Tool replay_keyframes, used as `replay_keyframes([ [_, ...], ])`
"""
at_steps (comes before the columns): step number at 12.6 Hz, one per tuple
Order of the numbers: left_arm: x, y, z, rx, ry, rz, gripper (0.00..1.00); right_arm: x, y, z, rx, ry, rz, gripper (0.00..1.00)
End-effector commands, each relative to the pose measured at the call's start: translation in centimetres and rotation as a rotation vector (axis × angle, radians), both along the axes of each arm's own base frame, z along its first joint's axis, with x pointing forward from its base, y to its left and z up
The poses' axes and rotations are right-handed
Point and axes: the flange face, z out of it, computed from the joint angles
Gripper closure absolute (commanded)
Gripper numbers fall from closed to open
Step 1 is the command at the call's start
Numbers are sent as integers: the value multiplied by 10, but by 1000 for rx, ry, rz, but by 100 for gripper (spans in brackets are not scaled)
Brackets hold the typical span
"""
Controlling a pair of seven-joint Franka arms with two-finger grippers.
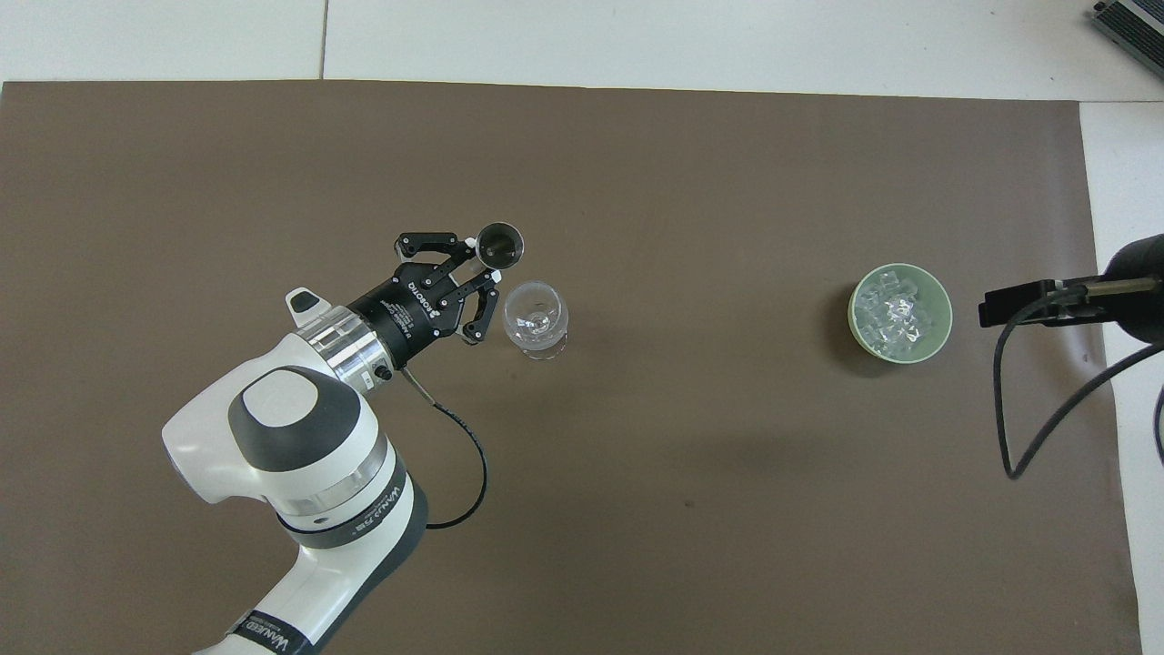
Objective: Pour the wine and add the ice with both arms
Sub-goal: 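Carry the jigger with the left gripper over the clear glass, then tilt the jigger with the left gripper to pour into the glass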
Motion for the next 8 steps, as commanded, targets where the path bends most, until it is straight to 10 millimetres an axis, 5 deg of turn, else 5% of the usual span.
replay_keyframes([
  [1,-5,-1,2,36,-42,-27,100,-8,-1,2,13,2,20,0],
  [8,-3,-1,5,102,-136,-127,100,-8,-1,2,13,2,20,0],
])
